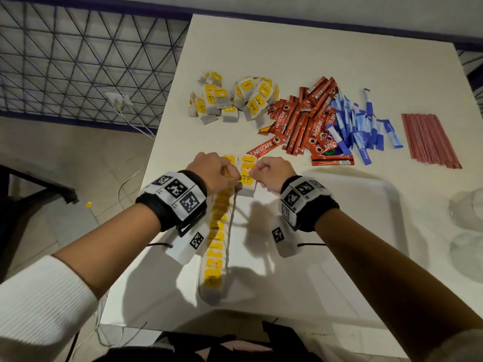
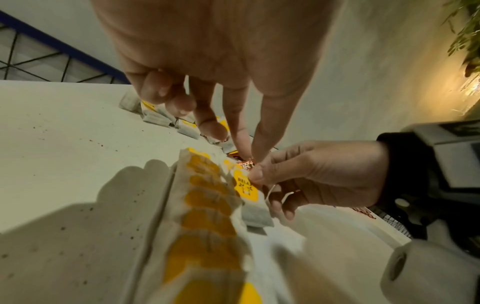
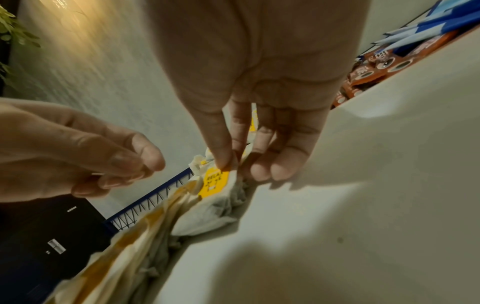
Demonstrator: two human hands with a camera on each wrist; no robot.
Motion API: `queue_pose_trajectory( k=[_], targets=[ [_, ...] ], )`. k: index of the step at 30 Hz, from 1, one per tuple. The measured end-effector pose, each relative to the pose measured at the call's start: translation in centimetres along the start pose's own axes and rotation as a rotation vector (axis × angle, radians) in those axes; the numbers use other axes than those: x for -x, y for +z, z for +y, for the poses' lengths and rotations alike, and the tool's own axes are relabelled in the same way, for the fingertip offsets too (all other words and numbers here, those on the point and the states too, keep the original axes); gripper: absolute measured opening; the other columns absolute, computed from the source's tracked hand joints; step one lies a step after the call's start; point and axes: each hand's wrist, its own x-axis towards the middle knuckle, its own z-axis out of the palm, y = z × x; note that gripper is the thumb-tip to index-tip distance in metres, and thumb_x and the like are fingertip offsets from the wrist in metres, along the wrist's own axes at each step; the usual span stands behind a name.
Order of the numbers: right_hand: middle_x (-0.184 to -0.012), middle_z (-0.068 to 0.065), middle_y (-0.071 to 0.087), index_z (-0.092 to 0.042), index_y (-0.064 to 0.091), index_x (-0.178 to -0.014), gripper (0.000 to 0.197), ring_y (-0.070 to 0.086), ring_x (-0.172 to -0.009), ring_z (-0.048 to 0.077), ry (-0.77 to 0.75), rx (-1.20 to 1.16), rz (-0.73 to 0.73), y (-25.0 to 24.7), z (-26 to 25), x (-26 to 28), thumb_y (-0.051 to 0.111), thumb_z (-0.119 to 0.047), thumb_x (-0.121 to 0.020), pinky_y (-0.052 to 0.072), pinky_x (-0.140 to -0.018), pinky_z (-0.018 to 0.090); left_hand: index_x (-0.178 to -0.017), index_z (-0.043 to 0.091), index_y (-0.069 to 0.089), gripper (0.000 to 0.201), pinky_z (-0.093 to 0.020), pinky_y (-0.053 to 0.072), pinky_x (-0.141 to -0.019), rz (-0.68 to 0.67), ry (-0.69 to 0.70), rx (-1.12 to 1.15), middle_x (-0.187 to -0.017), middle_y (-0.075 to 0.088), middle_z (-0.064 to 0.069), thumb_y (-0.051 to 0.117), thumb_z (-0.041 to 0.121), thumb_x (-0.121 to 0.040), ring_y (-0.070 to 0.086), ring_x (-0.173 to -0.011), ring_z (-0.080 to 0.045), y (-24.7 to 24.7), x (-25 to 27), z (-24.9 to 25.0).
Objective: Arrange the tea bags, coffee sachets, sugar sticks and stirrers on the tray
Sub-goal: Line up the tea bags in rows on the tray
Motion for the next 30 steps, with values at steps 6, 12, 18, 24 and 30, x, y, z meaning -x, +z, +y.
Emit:
queue_pose_trajectory(
  k=[6,12,18,24,30],
  targets=[
    [-0.060,-0.006,0.052,-0.018,0.060,-0.078,0.008,0.050,-0.065,0.015,0.013,-0.057,0.045,0.4,0.1,0.0,0.064,-0.020,-0.085,0.044,-0.070,0.029,-0.077,0.029,0.055,0.016,-0.032,0.044,-0.093,-0.003,-0.021,0.028,-0.096,0.058,-0.002,0.070,0.032,-0.079,0.053,-0.103,-0.022,0.5,-0.6,0.1],
    [-0.066,-0.006,0.054,-0.025,0.051,-0.066,0.023,0.054,-0.074,0.019,0.039,-0.087,0.059,0.2,0.1,-0.3,0.066,-0.026,-0.083,0.044,-0.067,0.030,-0.083,0.023,0.055,0.017,-0.023,0.035,-0.074,-0.002,-0.039,0.094,-0.073,0.044,0.011,0.071,0.028,-0.079,0.047,-0.081,-0.015,-0.8,-1.0,-0.1],
    [-0.095,0.009,0.061,-0.019,0.051,-0.076,0.017,0.050,-0.074,0.019,0.042,-0.127,0.162,-3.0,-1.8,-1.8,0.064,-0.024,-0.085,0.041,-0.062,0.029,-0.093,0.018,0.053,0.008,-0.020,0.033,-0.074,0.042,-0.060,0.112,-0.078,0.048,0.008,0.059,0.020,-0.088,0.046,-0.086,-0.014,-3.9,-2.6,-1.8],
    [-0.102,0.012,0.064,-0.011,0.052,-0.115,0.032,0.063,-0.092,0.029,-0.002,-0.041,0.254,-5.5,-5.6,-4.4,0.062,-0.023,-0.087,0.050,-0.075,0.036,-0.100,0.020,0.054,0.014,-0.020,0.037,-0.061,0.123,-0.132,0.139,-0.093,0.054,0.001,0.058,0.027,-0.089,0.050,-0.086,-0.017,-7.3,-5.5,-3.5],
    [-0.082,0.003,0.055,-0.016,0.052,-0.109,0.023,0.055,-0.067,0.019,0.014,0.069,0.202,-5.0,-8.5,-7.2,0.058,-0.026,-0.089,0.048,-0.059,0.029,-0.123,0.009,0.050,0.045,-0.026,0.040,-0.077,0.224,-0.236,0.223,-0.123,0.056,-0.012,0.061,0.035,-0.087,0.055,-0.103,-0.025,-9.8,-10.1,-5.3]
  ],
)
